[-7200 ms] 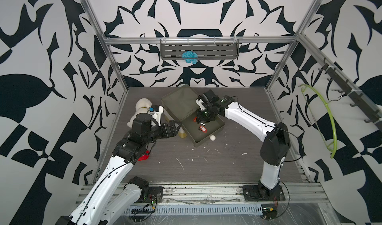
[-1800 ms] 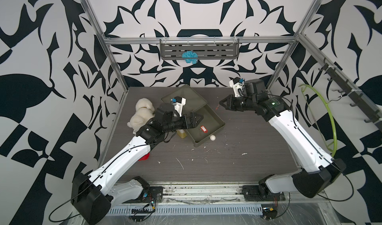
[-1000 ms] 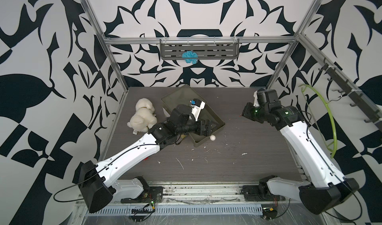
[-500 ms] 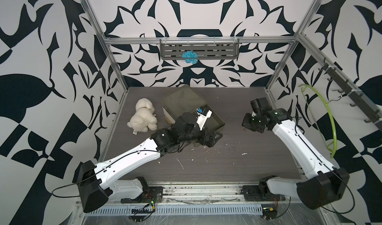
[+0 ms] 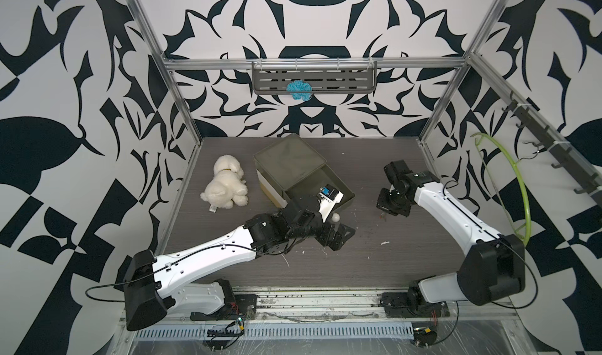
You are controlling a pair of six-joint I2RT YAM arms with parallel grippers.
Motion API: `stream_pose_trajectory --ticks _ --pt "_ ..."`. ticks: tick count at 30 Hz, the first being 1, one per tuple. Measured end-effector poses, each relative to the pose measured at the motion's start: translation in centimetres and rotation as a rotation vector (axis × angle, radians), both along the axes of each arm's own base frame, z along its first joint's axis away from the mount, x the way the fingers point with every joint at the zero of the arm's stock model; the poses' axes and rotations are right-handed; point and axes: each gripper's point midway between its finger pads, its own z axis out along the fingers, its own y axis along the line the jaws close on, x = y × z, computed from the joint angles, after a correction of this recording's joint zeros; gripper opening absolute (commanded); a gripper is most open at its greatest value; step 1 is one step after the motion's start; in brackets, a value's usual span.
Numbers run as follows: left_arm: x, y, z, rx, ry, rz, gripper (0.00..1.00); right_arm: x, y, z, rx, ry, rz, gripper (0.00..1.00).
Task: Take the keys out of the drawer
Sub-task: Place the key at the center of the board.
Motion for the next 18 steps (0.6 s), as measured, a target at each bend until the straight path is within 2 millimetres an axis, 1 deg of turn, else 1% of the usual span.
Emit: stream_pose_trajectory --ticks 3,8,10,14,18 --pt "0.1 0.4 -0.2 0.010 -0.005 0.014 0.99 0.3 0.1 -0.8 0.003 0.018 0.006 0.00" --pt "0.5 1.2 0.9 -0.009 -0.039 0.048 0.99 1.0 0.3 -2.6 0.005 0.059 0.019 0.00" --pt "0.8 1.8 1.5 -0.020 -0.059 0.076 0.99 1.2 0.5 -3.5 0.007 0.082 0.023 0.00" --pt "1.3 4.1 2.3 -0.041 -0.101 0.162 0.99 1.9 0.8 -4.9 0.012 0.118 0.031 0.00" --pt "1.7 7.2 3.4 -0.081 -0.146 0.261 0.99 3.2 1.2 -5.7 0.023 0.129 0.039 0.00"
